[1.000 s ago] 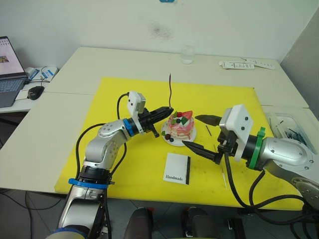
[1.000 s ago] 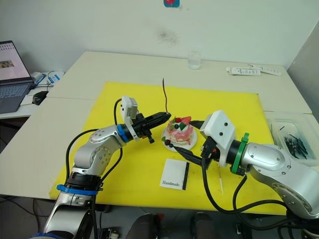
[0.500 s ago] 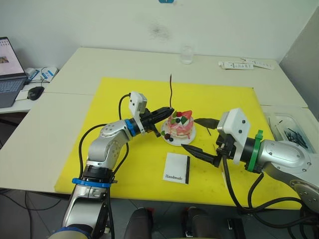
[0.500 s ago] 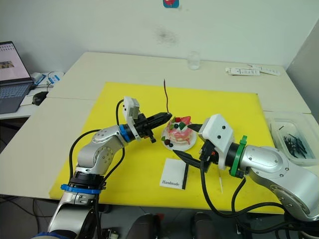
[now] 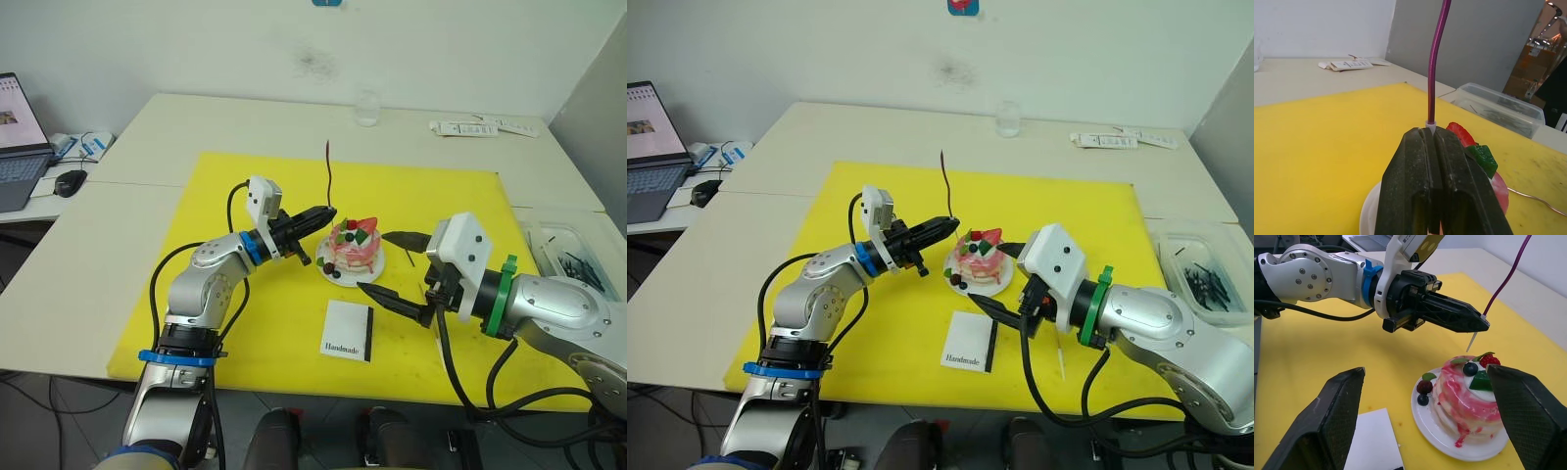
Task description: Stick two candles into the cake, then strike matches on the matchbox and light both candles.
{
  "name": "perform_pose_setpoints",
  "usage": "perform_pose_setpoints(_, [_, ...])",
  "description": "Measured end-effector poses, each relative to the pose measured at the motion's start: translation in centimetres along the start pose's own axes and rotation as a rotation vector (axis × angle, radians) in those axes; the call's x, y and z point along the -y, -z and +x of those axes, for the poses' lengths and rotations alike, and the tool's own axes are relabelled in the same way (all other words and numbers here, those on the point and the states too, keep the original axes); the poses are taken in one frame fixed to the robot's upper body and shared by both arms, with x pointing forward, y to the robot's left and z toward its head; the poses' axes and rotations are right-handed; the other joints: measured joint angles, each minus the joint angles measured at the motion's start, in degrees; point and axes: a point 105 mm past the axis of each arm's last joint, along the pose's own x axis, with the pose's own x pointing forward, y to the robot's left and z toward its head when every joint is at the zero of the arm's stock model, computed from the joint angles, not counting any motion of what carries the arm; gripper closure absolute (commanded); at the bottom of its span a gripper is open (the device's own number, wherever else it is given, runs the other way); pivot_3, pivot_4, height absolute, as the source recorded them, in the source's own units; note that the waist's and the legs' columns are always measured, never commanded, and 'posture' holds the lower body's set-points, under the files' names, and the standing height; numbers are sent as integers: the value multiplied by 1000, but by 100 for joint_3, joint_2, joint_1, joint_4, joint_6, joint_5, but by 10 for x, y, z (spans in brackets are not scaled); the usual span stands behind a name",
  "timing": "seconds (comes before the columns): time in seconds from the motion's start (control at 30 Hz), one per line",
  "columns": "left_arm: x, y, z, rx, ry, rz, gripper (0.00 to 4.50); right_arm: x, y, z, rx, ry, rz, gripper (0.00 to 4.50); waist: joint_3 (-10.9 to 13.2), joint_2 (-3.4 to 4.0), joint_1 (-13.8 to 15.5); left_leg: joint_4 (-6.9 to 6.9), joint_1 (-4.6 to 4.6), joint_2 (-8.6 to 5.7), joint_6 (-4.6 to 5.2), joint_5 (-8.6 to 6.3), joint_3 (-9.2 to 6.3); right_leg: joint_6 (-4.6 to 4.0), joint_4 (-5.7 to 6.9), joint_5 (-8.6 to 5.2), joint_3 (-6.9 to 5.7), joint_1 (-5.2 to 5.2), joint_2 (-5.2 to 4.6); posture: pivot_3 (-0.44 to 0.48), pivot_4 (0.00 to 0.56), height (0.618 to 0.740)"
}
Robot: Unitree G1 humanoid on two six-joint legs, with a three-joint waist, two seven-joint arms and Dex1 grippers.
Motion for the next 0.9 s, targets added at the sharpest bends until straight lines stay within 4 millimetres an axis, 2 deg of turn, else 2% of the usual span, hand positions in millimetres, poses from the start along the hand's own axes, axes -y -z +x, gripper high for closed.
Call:
perform_pose_setpoints(0.33, [2,4,1,-1,3,30,4500,0,1,0,-5,5,3,352,0,0,0,22,0,2,0,0,-1,3,6,2,0,5,1,0,150,706])
perform_pose_setpoints(0.5, [3,15,0,-24,4,30,4500,1,1,1,-4,9,1,352,0,0,0,40,-2,3,1,-1,-2,8,9,6,1,9,1,0,150,706])
perform_pose_setpoints(0.7, [3,19,-2,-24,5,63,4500,0,1,1,-2,5,2,352,-1,1,0,51,-3,3,1,-1,-1,9,9,13,2,12,0,0,150,706])
perform_pose_setpoints(0.9, [6,21,5,4,-2,48,4500,-1,1,1,-2,-3,2,352,-1,0,1,55,-3,3,1,-1,-1,12,9,15,4,13,0,0,150,706])
